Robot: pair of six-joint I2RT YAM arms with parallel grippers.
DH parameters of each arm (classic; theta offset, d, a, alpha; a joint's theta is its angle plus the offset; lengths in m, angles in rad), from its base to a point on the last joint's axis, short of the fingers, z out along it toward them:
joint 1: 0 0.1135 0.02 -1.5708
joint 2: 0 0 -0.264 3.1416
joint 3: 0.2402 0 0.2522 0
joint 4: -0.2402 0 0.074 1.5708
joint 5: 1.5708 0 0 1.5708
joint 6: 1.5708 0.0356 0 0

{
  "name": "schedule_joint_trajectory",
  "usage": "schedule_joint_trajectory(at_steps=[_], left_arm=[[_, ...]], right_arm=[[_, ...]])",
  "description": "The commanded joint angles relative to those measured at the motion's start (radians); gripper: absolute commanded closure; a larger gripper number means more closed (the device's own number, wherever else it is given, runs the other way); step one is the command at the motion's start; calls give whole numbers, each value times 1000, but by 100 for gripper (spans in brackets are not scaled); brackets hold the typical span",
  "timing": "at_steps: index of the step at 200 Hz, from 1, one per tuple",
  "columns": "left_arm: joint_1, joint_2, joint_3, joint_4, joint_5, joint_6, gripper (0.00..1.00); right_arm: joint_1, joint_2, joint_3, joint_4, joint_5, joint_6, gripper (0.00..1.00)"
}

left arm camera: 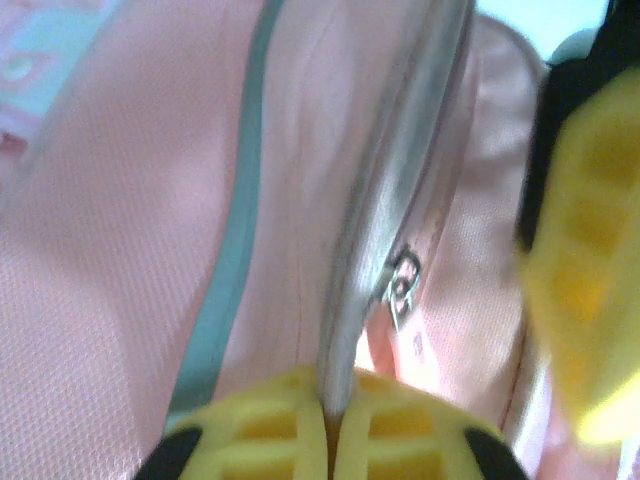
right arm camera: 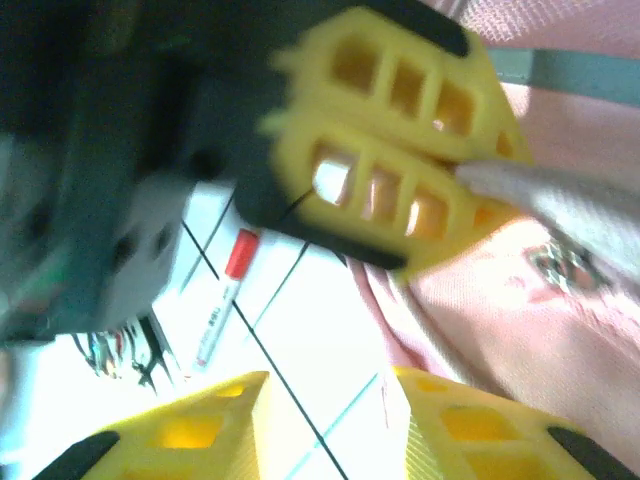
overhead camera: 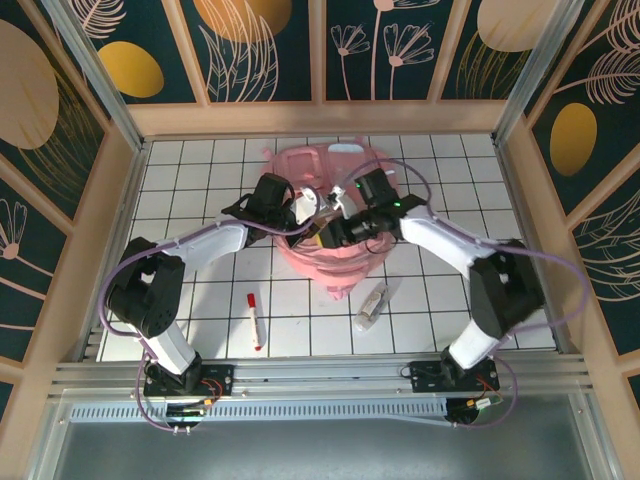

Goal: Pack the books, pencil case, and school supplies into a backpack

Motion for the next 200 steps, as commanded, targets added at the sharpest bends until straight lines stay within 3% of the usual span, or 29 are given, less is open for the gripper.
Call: schedule_joint_trajectory(at_steps=[1,16,36,68,141,150,177,188,200], left_arm=[[-2,-31,21,61,131,87,100],[10,-39,22,53,148,128,100],[18,-38,29,36,212,195,100],[19,-23,59,14,267,240,100],[19,-14,70,-9,314,284,100],[20,-12,72,-8,314,286,100],[42,-23,58,49,360,220,100],[55,-40,34,93,391,167,100],[61,-77,5,99,396,127,84]], right_arm=[[-52,-201,-56,-161,123,-485,63],[-88,-290,-95,-151,208,-676,61],[-157,-349,-108,-63,195,-900,59],[-175,-271,-92,89,218,-1149,56],[-129,-24,32,98,228,-1317,57],[-119,-12,30,118,241,-1317,63],[-96,-16,2,183,242,-1291,100],[-97,-33,-12,209,216,-1266,100],[-103,-57,-28,258,166,-1187,100]])
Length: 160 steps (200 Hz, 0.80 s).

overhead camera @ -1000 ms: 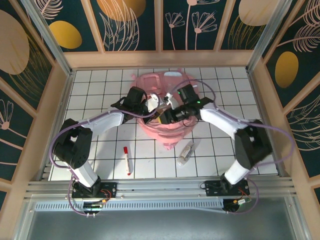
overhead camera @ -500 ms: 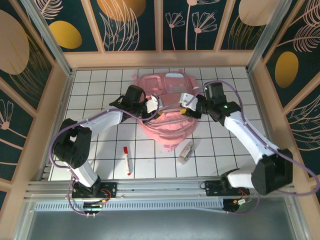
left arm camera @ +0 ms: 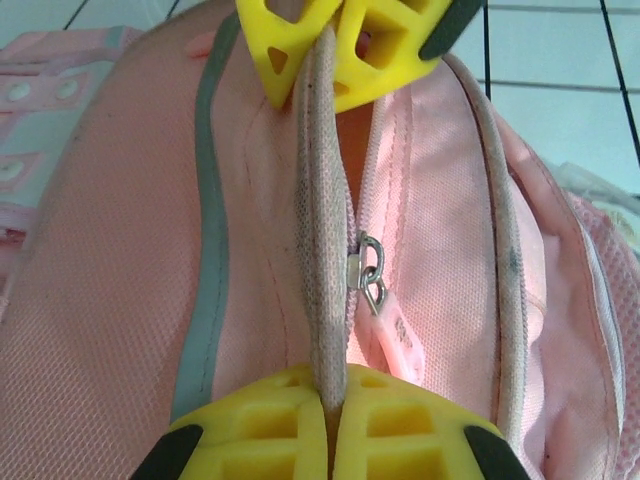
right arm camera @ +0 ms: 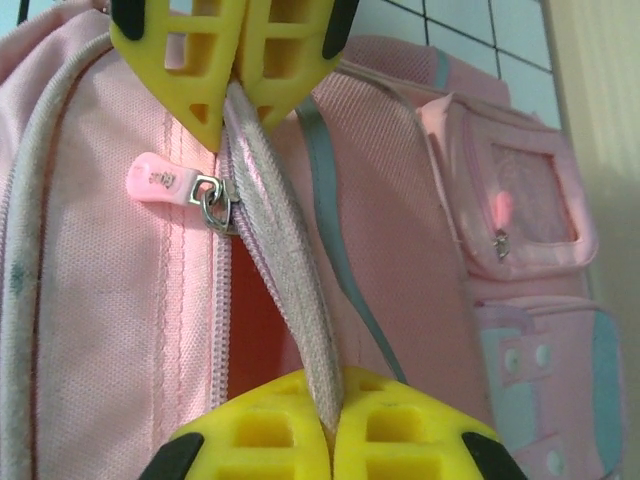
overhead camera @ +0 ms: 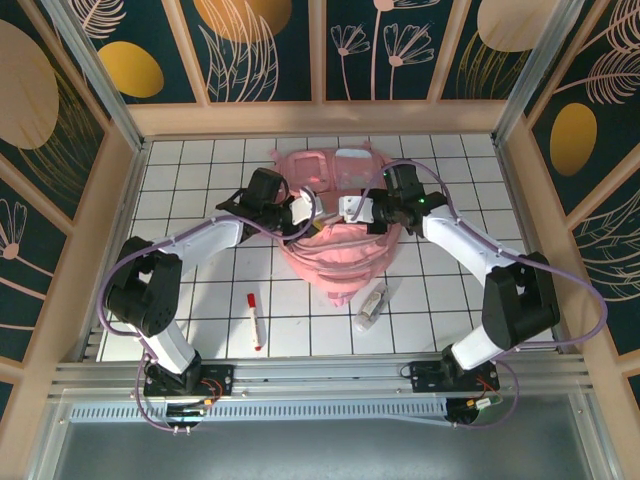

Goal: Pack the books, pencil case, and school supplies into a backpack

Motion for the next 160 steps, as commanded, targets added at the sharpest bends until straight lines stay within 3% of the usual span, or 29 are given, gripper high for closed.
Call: schedule_joint_trajectory(at_steps=[1,14,21,32,41,69,90,114,135,160], left_arm=[[6,-80,-24,124,181,-70,82],[6,-157,-112,193,161,-165,79],[6,-211,-211,328,120,-309,79],[-4,-291,-368,554,14,-548,69],[-19,-336,-464,664,-39,-663,63],[-69,-343,-504,628,-215,-896,57],[-82,-289,-451,591,-262,-994,59],[-84,-243,-368,514,-322,-1012,56],[-83,-215,-323,494,-305,-996,49],[-82,-169,-263,429,-253,-956,49]], right_arm=[[5,-40,-22,142,-74,87,100],[9,-64,-45,206,-87,178,100],[14,-76,-55,238,-81,223,100],[21,-86,-72,279,-68,284,100],[26,-90,-77,302,-51,328,100],[33,-95,-77,332,-9,401,100],[42,-89,-64,318,-18,398,100],[51,-72,-46,286,-30,386,100],[50,-65,-40,275,-45,387,100],[50,-60,-32,260,-61,392,100]])
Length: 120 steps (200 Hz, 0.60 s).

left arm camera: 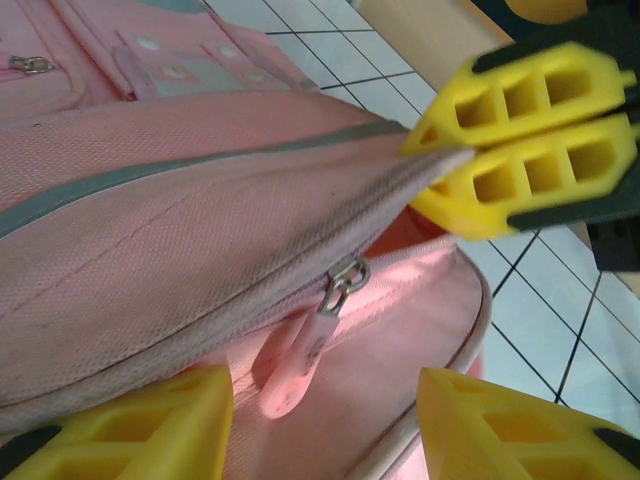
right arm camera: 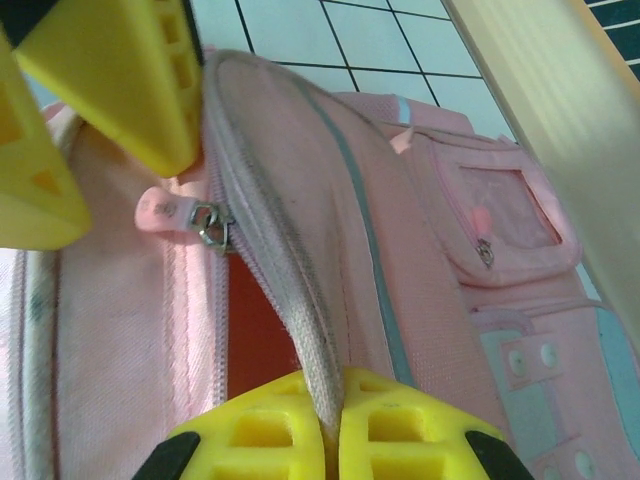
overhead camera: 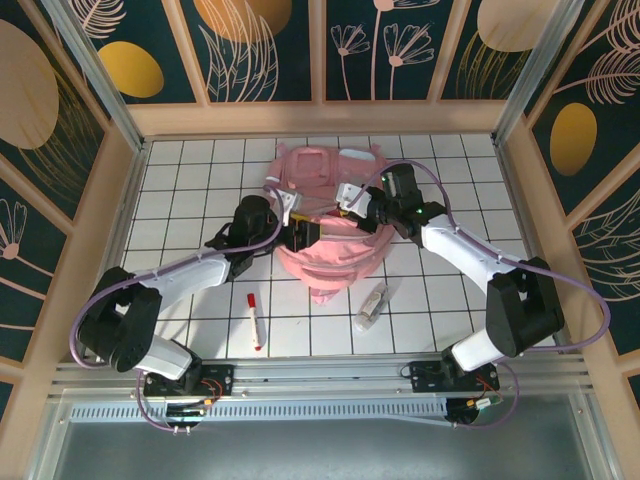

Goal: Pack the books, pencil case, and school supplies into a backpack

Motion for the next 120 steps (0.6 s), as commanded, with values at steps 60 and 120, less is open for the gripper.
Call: schedule_joint_trajectory(at_steps=[60,120], left_arm=[[-3,86,152,-157,29,97,55],[11,171,292,-313,112,307,90]], right_arm=[[14,-22,57,34,-127,29,100],[20,-40,51,1,-182,-41,100]])
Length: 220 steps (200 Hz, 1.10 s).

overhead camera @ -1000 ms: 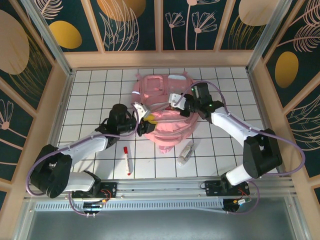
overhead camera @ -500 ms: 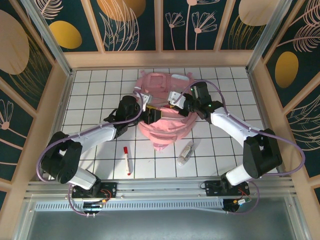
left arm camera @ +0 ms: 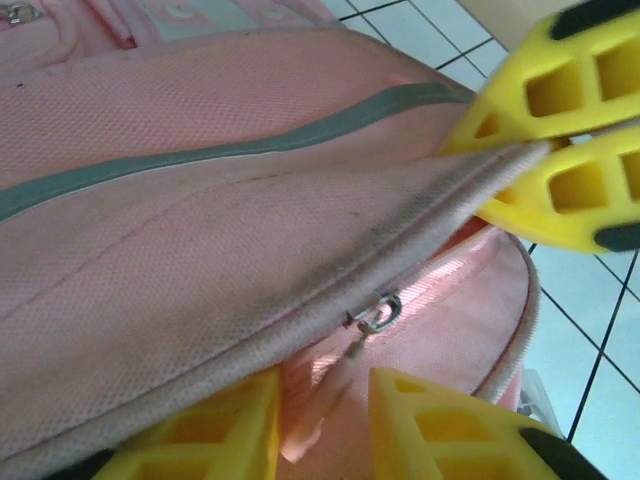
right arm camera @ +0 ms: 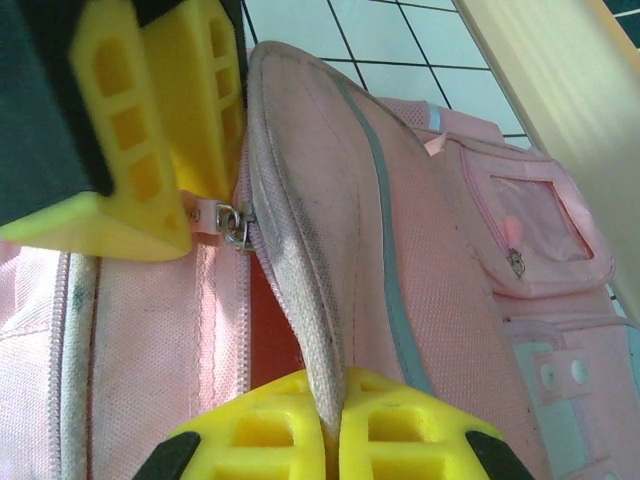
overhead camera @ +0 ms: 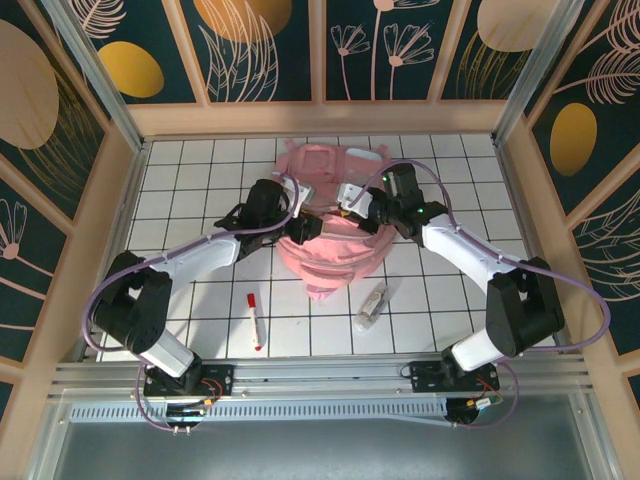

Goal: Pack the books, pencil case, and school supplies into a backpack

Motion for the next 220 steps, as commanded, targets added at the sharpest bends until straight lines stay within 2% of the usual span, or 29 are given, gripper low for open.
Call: schedule_joint_trajectory(at_steps=[1,11,48,64,90,108,131,148,167,202,220], left_arm=[[5,53,84,-36,89,148,91],[14,58,89,-44,88,163,100],[90,1,14,12,176,192,100],[130,-47,-21,11,160,240,100],[187,-119,-98,-4,147,339,100],[212,-159,-128,-5,99,384,100],[275,-174,-152,-17,-33,453,100],[376,-132,-158,0,-92,451,100],[486,-55,-110,-28,2,444,100],[494,95,35,-108,-13,542,100],[495,174,96,-122,-29,551,100]], right_arm=[[28,-40,49,22,-167,-39,100],[29,-44,45,17,-158,-47,100],[22,-61,25,-33,-80,-141,100],[13,-79,6,-62,-69,-216,100],[0,-107,-22,-59,-65,-247,100],[-2,-118,-38,-62,-61,-270,100],[-3,-135,-59,-56,-54,-298,100],[-6,-162,-82,-35,-78,-311,100],[-1,-188,-103,-17,-101,-322,100],[14,-229,-127,9,-131,-349,100],[14,-237,-121,8,-158,-349,100]])
